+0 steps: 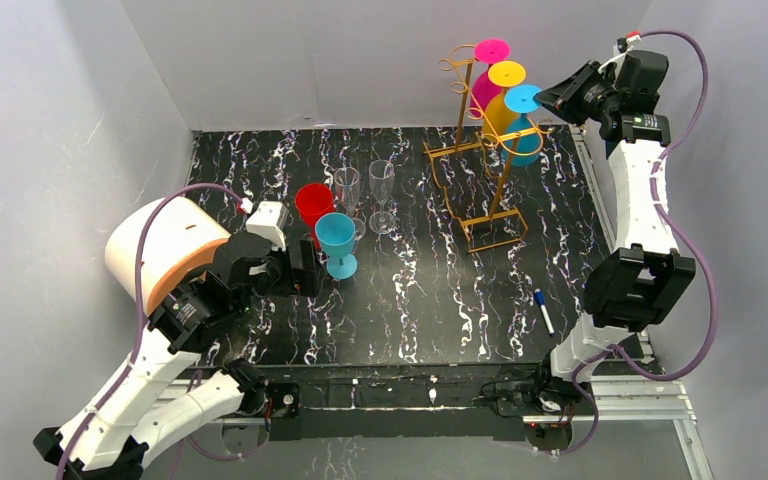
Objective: Take the wine glass off the wine glass rack
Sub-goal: Pick up the wine glass from the wine rack, then place the wine glass at the center of the board.
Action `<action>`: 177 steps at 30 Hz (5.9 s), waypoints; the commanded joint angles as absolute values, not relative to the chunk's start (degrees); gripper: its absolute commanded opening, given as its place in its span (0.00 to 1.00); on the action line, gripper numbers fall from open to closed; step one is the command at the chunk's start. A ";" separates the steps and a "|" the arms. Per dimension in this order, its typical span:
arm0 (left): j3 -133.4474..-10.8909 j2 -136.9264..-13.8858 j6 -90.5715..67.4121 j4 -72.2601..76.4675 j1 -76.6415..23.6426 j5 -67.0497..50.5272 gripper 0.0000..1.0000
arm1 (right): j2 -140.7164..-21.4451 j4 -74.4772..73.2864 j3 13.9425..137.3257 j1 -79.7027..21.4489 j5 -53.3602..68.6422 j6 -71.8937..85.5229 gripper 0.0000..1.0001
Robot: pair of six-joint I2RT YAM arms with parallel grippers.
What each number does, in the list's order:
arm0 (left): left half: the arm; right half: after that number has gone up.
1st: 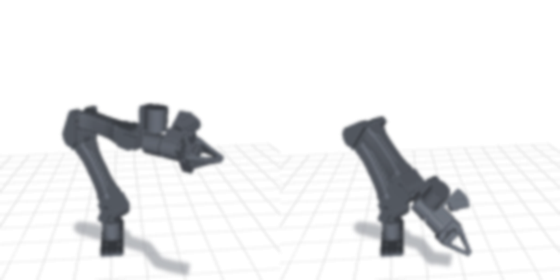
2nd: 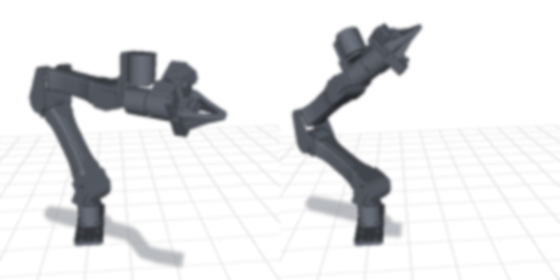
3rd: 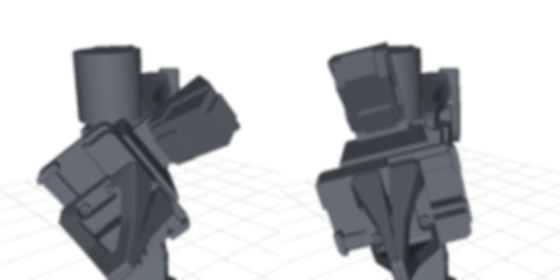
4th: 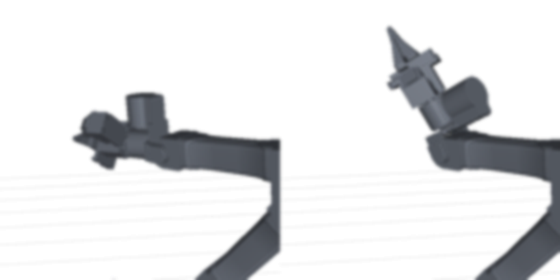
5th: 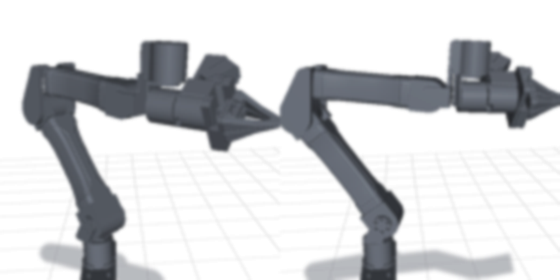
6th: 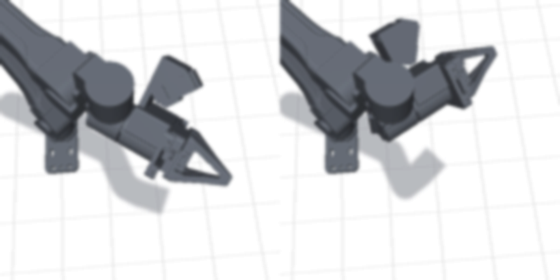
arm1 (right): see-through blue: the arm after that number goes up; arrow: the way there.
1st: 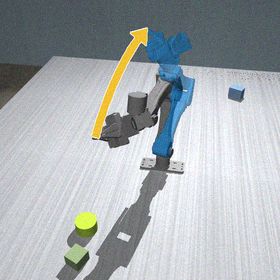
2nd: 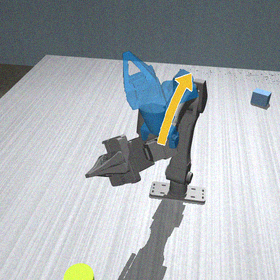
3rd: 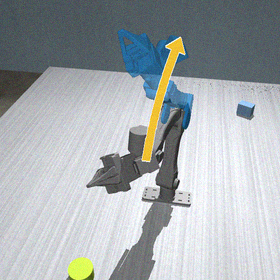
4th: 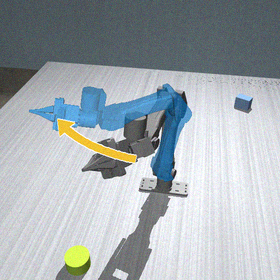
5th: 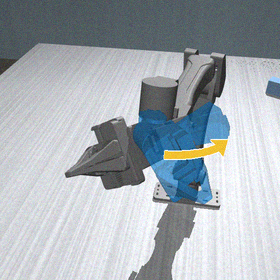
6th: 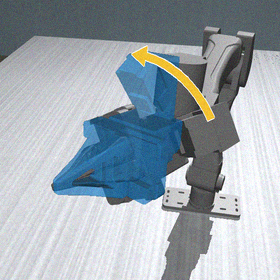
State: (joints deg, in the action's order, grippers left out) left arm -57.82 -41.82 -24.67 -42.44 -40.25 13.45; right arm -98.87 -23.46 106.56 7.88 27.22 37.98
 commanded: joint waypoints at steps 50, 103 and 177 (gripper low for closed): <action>-58.18 -39.65 -26.25 -41.53 -40.06 11.61 0.98 | -90.83 -12.16 101.62 7.22 16.03 47.03 0.01; -56.95 -40.48 -30.17 -36.62 -40.07 5.83 0.98 | -33.40 -21.97 58.00 6.62 39.92 46.32 0.01; -43.46 -47.43 -52.85 11.60 -40.16 -28.49 0.06 | -53.61 29.50 38.84 -41.43 28.51 56.79 0.01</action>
